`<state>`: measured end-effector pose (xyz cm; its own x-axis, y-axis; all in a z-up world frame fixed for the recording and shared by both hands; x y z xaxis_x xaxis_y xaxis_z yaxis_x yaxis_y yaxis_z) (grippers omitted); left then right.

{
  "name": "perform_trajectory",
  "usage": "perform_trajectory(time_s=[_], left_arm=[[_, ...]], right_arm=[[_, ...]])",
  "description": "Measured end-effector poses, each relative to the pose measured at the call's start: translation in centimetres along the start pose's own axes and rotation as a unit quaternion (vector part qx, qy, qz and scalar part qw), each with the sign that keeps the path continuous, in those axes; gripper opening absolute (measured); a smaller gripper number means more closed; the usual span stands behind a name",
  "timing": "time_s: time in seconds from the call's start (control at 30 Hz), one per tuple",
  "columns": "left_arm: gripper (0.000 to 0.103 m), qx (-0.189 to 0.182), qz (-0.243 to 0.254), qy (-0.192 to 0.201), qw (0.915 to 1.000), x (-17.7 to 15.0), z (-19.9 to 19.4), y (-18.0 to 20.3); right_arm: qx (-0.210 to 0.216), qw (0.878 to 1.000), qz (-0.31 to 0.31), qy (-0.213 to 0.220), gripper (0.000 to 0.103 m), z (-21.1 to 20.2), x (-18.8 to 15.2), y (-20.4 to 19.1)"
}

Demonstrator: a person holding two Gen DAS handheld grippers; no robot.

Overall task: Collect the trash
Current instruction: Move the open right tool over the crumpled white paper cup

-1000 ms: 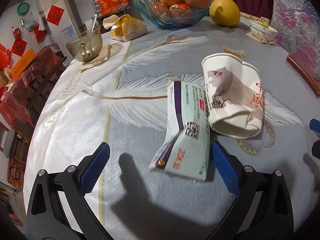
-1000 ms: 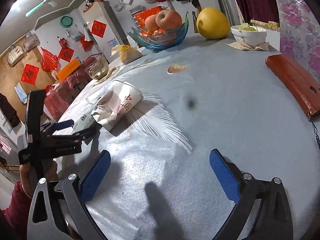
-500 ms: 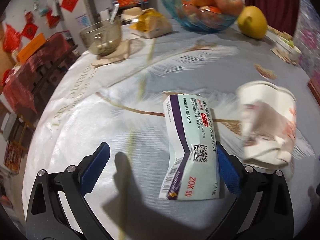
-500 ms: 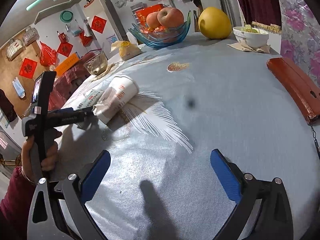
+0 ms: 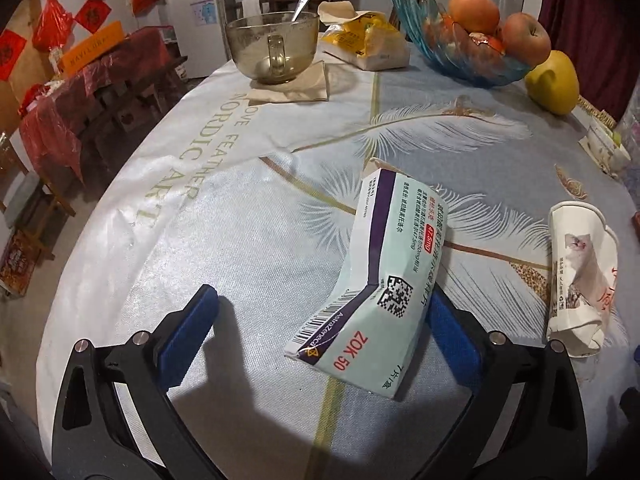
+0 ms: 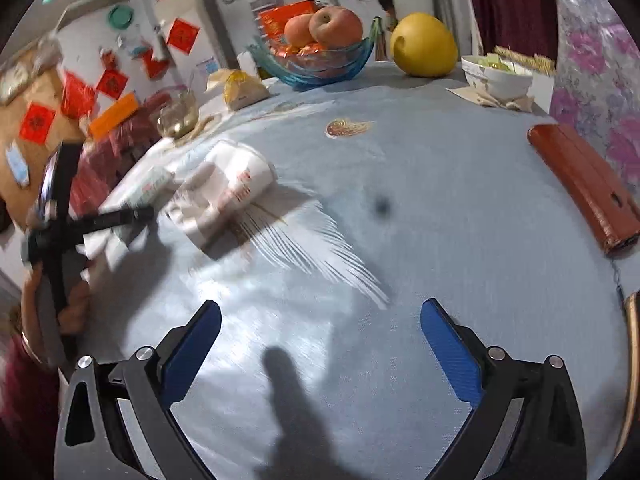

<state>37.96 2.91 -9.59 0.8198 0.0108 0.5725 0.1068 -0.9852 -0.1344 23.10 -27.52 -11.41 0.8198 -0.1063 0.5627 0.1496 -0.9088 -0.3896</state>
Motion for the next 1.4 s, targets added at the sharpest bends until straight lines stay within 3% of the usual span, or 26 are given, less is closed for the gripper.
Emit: perform_trajectory(time_s=[0.13,0.37,0.53,0.67,0.83,1.07,1.23,1.4], left_arm=[[0.097,-0.022,-0.015,0.005,0.9996,0.1,0.2,-0.7],[0.097,-0.022,-0.013,0.005,0.9997,0.2,0.4,-0.5],[0.097,-0.026,-0.016,0.006,0.9995,0.2,0.4,-0.5],[0.097,-0.030,-0.020,0.008,0.9993,0.2,0.4,-0.6],[0.097,-0.031,-0.023,0.008,0.9992,0.2,0.4,-0.7],[0.097,-0.031,-0.023,0.008,0.9992,0.3,0.4,-0.7],[0.097,-0.033,-0.024,0.009,0.9991,0.3,0.3,-0.7],[0.097,-0.034,-0.025,0.009,0.9990,0.3,0.3,-0.7]], right_arm=[[0.039,0.999,0.010,0.008,0.098,0.9,2.3,-3.0],[-0.030,0.995,-0.097,-0.024,0.097,6.7,4.8,-9.0],[-0.107,0.987,-0.114,-0.039,0.097,8.6,5.6,-7.1],[-0.170,0.981,-0.094,0.006,0.097,5.2,6.4,-3.2],[-0.140,0.987,-0.076,0.019,0.097,2.5,6.2,-2.0],[-0.088,0.993,-0.079,0.022,0.097,5.2,7.8,-5.8],[-0.113,0.990,-0.083,-0.005,0.097,8.4,8.8,-6.6],[-0.156,0.984,-0.079,-0.014,0.097,8.9,8.8,-4.0]])
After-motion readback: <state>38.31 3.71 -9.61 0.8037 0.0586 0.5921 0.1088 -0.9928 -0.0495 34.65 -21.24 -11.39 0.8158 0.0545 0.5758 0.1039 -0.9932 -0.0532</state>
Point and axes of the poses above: each gripper's, at about its wrist camera, not at the fingertips, and z roughly the way its jaws point, y to its right, x to its top, the point moved 4 cm from there along z, roughly the way its jaws point, and after that the axes turned 10 degrees about x, right-handed, at the moved point
